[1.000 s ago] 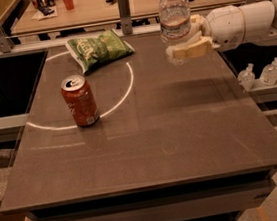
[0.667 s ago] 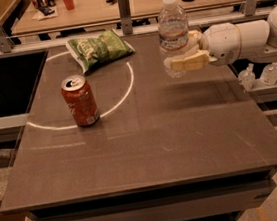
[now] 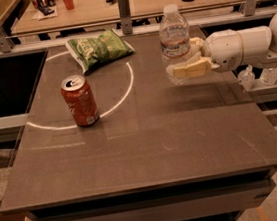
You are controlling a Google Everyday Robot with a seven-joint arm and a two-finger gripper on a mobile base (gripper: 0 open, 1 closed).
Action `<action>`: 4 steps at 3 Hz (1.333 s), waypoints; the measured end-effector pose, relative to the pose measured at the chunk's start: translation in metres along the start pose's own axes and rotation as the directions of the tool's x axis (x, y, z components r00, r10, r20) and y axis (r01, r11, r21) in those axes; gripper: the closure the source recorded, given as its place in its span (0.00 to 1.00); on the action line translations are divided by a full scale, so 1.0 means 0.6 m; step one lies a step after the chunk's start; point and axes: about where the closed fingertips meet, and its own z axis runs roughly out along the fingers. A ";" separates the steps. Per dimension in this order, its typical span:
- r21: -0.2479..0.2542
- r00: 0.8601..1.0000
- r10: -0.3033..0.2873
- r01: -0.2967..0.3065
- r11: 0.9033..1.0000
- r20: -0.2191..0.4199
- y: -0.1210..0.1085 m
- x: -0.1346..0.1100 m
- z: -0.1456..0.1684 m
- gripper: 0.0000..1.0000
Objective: Place water bottle upright
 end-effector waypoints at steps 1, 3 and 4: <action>0.014 0.999 0.041 -0.040 0.999 -0.020 0.022 0.018 -0.007 1.00; 0.072 0.994 0.109 -0.109 0.991 0.010 0.052 0.057 -0.016 1.00; 0.092 0.993 0.114 -0.117 0.989 0.037 0.056 0.073 -0.016 1.00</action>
Offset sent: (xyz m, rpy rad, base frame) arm -0.0350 -0.0213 -0.0396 0.0115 0.1293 -0.1048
